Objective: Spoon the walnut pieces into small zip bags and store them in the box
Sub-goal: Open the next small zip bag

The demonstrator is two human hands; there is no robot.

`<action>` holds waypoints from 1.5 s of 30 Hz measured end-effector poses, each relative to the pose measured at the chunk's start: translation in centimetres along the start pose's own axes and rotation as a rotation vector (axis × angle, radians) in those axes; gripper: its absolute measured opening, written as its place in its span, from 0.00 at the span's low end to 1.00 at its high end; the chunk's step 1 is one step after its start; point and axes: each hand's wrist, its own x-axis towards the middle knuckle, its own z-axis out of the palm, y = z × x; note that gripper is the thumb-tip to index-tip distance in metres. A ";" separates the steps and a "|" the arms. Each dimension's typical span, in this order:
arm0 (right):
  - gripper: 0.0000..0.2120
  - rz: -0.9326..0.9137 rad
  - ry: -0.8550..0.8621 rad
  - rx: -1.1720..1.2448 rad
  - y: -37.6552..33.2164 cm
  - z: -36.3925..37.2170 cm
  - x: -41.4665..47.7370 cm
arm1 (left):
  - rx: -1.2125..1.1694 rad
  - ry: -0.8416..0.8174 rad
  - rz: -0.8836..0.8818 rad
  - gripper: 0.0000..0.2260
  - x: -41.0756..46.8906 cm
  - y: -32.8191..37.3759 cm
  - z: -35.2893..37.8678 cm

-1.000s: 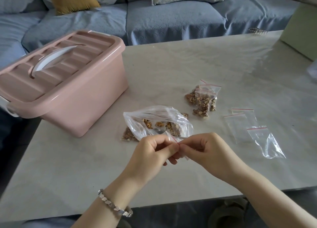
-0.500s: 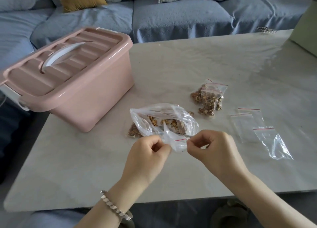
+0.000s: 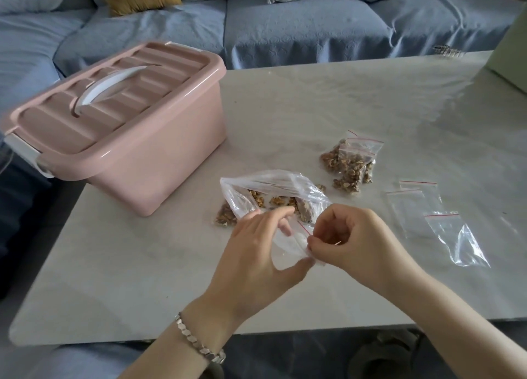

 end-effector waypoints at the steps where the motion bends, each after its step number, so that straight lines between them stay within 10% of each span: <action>1: 0.11 -0.015 0.022 -0.016 0.1 0.0 0.0 | 0.004 -0.011 -0.005 0.31 -0.2 0.1 0.2; 17: 0.15 -0.199 -0.166 -0.406 -0.3 0.7 -0.1 | 0.273 0.136 0.070 0.23 -0.2 -0.5 1.7; 45: 0.07 -0.060 -0.071 0.095 1.0 1.8 -0.1 | 0.429 0.174 0.084 0.25 0.0 -1.9 2.1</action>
